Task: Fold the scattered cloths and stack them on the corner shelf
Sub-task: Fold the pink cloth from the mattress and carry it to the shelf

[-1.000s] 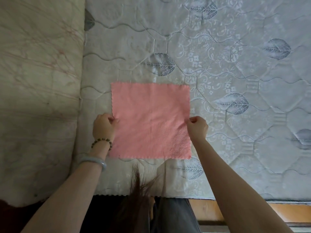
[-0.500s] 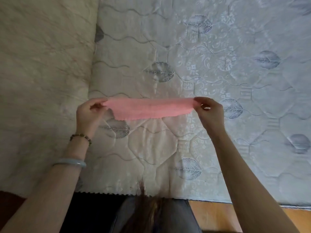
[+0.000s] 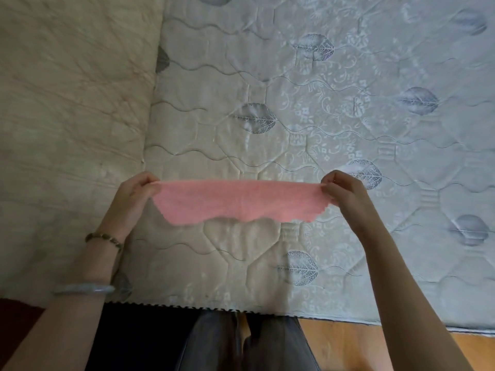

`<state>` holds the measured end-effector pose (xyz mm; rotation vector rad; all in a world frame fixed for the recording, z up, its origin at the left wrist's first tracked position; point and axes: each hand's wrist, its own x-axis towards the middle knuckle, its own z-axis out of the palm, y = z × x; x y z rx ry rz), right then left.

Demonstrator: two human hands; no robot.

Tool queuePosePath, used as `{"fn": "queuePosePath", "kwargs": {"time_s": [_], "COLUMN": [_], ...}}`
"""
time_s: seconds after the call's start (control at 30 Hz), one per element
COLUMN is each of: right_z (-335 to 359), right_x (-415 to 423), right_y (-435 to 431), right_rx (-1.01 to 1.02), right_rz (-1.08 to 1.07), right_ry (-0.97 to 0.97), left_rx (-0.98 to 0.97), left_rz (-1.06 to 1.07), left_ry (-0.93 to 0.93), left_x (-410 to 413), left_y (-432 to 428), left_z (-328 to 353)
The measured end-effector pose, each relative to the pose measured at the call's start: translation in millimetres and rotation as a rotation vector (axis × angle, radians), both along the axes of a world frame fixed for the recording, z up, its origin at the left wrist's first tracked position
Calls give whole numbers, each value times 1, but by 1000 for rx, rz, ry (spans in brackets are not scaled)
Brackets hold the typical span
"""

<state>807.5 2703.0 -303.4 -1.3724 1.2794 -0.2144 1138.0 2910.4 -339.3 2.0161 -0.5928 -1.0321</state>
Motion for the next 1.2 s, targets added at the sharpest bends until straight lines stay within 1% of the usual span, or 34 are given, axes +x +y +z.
{"fn": "queuePosePath", "kwargs": {"time_s": [0.07,0.23,0.3,0.37,0.43,0.47,0.5,0.57,0.6,0.7,0.77,0.87,0.97,1.03,1.1,1.13,1.2], "right_z": [-23,-92,-105,-113,-119,-121,-124,-129,-131,-137,-140,-143,-143,-136,-124,-117,-101], "right_x": [5,19,19,17,14,14,14,15,16,17,17,17,16,16,21,25,39], "right_y": [0,9,14,19,23,26,29,35,37,36,32,26,22,21,22,23,29], "right_rx": [18,-45,-106,-128,-96,-63,-23,61,90,116,104,87,115,165,217,239,253], "right_rz": [-63,-168,-160,-138,-118,-113,-117,-152,-176,-222,-171,-98,-120,-148,-150,-153,-153], "right_ry": [42,239,323,395,444,461,463,447,442,446,455,448,388,318,255,214,123], "left_rx": [39,231,288,299,304,307,329,338,301,183,190,319,366,322,230,175,100], "left_rz": [10,107,129,134,133,100,31,-179,-315,-752,-949,-1084,-1097,-1035,-859,-704,-316], "left_ry": [33,-40,-91,-89,-71,-139,-267,-540,-608,-671,-683,-738,-809,-743,-587,-439,17], "left_x": [-5,-17,-27,-36,-43,-46,-50,-64,-74,-104,-116,-122,-123,-124,-127,-130,-133], "left_y": [-7,-20,-24,-24,-20,-16,-12,-9,-11,-30,-48,-68,-73,-70,-67,-66,-67], "left_z": [-14,-76,-88,-95,-96,-100,-102,-103,-102,-104,-111,-125,-132,-126,-113,-105,-84]}}
